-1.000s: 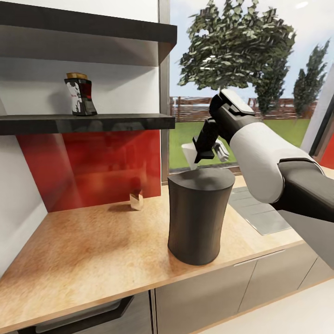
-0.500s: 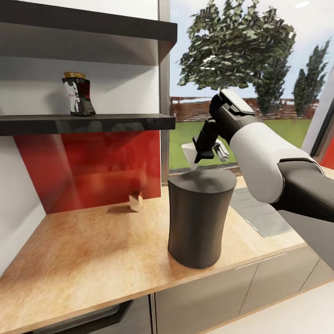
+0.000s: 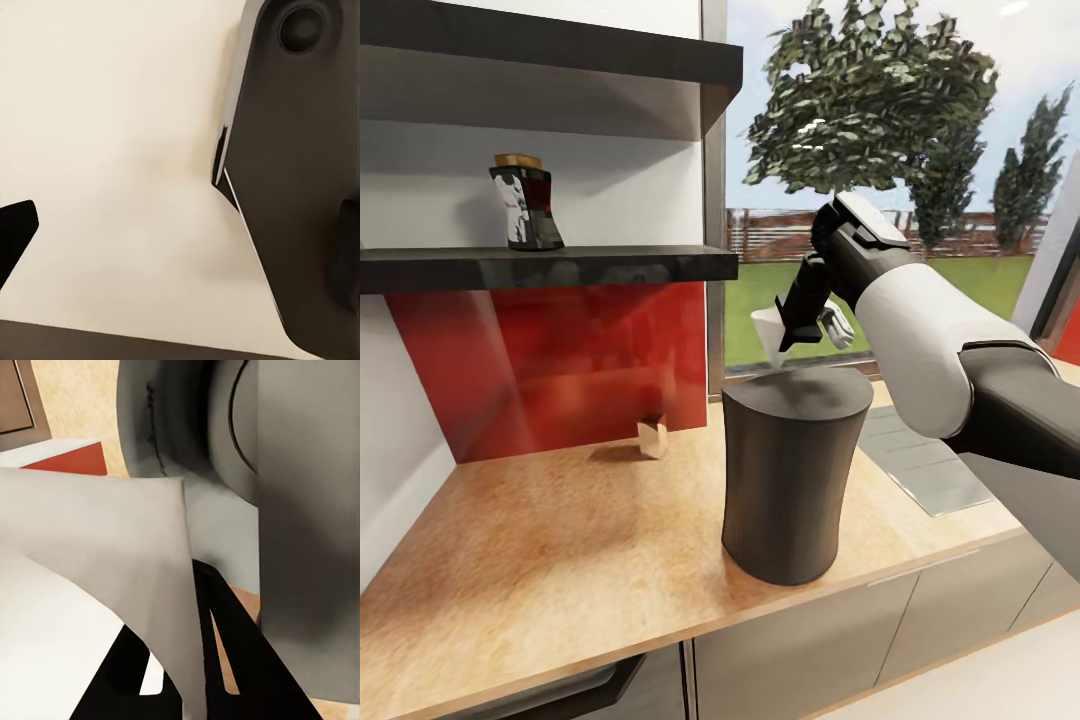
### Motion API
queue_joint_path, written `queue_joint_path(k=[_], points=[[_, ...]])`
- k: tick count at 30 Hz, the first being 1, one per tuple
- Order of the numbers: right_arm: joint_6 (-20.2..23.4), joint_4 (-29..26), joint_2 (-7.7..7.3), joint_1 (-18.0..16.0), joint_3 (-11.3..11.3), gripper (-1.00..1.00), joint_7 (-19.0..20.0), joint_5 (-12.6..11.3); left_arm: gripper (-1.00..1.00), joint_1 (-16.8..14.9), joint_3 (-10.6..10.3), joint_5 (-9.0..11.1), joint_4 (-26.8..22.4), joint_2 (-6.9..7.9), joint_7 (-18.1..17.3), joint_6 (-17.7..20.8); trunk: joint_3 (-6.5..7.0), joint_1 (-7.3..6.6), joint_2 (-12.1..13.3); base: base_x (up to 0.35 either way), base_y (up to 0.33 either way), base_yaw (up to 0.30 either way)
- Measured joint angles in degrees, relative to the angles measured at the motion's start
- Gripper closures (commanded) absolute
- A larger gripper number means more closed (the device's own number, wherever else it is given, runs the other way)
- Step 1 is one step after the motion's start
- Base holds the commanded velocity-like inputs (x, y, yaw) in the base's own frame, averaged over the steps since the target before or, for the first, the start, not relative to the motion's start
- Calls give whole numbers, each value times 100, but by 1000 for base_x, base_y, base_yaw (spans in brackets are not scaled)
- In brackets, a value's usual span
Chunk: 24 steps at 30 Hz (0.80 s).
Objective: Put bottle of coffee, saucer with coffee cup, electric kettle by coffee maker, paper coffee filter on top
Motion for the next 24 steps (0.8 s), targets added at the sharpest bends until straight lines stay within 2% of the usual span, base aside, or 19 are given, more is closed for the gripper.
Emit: queue_joint_path(k=[14,15,24], points=[[-9,200,0,0,4,100,0,0,-100,3,0,2,0,-2,0,-2,0,0,0,0,0,0],[-9,199,0,0,4,-100,0,0,-100,5,0,1,0,-2,0,-1,0,0,0,0,0,0],[-58,188,0,0,7,-100,1,1,-100,9,0,1,0,-2,0,-6,0,0,0,0,0,0]])
